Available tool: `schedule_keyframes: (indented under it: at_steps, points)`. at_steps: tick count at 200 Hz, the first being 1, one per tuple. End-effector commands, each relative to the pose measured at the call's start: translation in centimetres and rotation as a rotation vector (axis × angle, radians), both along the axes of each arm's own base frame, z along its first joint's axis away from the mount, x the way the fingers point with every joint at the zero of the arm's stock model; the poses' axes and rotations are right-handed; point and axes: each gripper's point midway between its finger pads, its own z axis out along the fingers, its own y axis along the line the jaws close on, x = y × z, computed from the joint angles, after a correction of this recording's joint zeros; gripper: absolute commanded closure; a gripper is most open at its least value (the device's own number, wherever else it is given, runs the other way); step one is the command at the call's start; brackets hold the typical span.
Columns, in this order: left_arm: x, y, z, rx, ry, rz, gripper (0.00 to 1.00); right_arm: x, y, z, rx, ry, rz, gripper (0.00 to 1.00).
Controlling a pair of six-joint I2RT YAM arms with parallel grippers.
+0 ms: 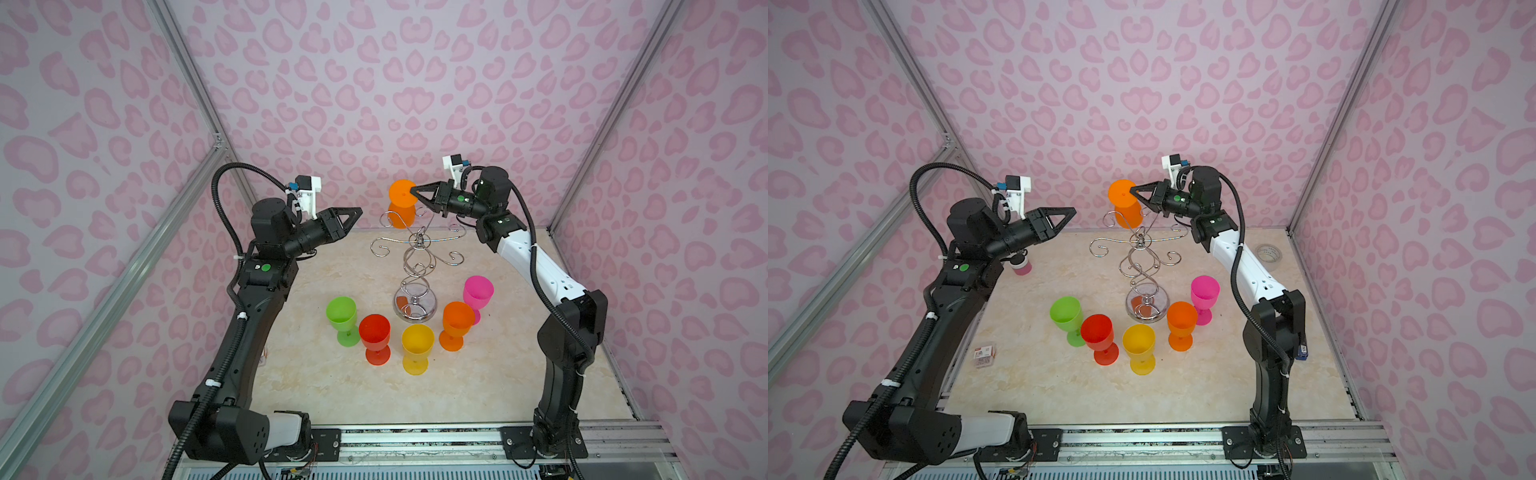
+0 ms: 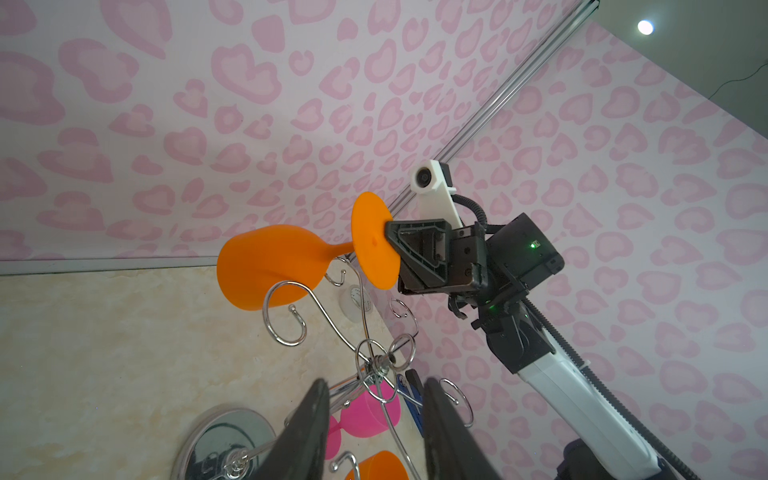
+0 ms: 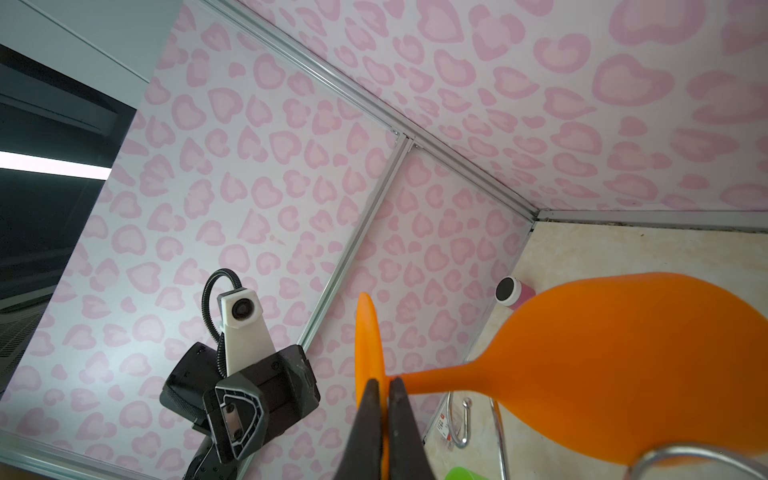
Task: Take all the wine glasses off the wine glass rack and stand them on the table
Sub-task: 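Lift the top orange glass off the rack with the right gripper, then swing the orange glass toward the left gripper while the left gripper reaches for its bowl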
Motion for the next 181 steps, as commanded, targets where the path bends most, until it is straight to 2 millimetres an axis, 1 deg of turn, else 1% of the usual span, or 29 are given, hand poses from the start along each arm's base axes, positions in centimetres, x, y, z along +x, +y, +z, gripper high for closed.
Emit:
schedule_keyframes:
  at_steps: [1, 14, 24, 41, 66, 77, 101, 120, 146, 151, 173, 181]
  points:
    - [-0.4, 0.1, 0.8, 0.007, -0.045, 0.0, 0.6, 0.8, 0.0, 2.2, 0.072, -0.071, 0.01, 1.0]
    - [-0.4, 0.1, 0.7, 0.008, -0.044, 0.0, 0.6, 1.4, -0.3, 2.9, 0.08, -0.089, 0.01, 1.0]
    - [-0.4, 0.1, 0.7, 0.008, -0.042, -0.001, 0.6, 2.0, -0.5, 3.1, 0.081, -0.093, 0.005, 1.0]
    - [-0.4, 0.1, 0.7, 0.01, -0.044, 0.002, 0.6, 2.4, -1.3, 4.4, 0.113, -0.119, -0.001, 1.0]
    - [0.0, 0.1, 0.5, 0.009, -0.046, 0.003, 0.6, 1.5, -2.7, 7.2, 0.212, -0.179, 0.015, 1.0]
    - [0.2, 0.0, 0.4, 0.007, -0.048, 0.0, 0.59, 0.6, -3.2, 8.5, 0.26, -0.212, 0.035, 1.0]
    - [0.8, -0.3, 0.0, -0.001, -0.051, -0.023, 0.58, -2.5, -3.9, 11.4, 0.36, -0.277, 0.103, 1.0]
    - [1.0, -0.8, 0.2, -0.014, -0.08, -0.063, 0.55, -5.1, -4.0, 13.0, 0.409, -0.306, 0.158, 1.0]
    - [0.6, -1.3, 1.2, -0.032, -0.148, -0.112, 0.51, -8.0, -4.1, 14.1, 0.447, -0.312, 0.201, 1.0]
    - [0.4, -1.3, 1.8, -0.034, -0.185, -0.116, 0.5, -8.5, -4.1, 14.2, 0.456, -0.313, 0.208, 1.0]
    - [-0.9, -1.5, 3.0, -0.035, -0.265, -0.141, 0.48, -9.8, -4.5, 14.4, 0.49, -0.296, 0.226, 1.0]
    - [-1.5, -1.5, 3.7, -0.035, -0.303, -0.147, 0.47, -10.2, -4.6, 14.4, 0.503, -0.288, 0.232, 1.0]
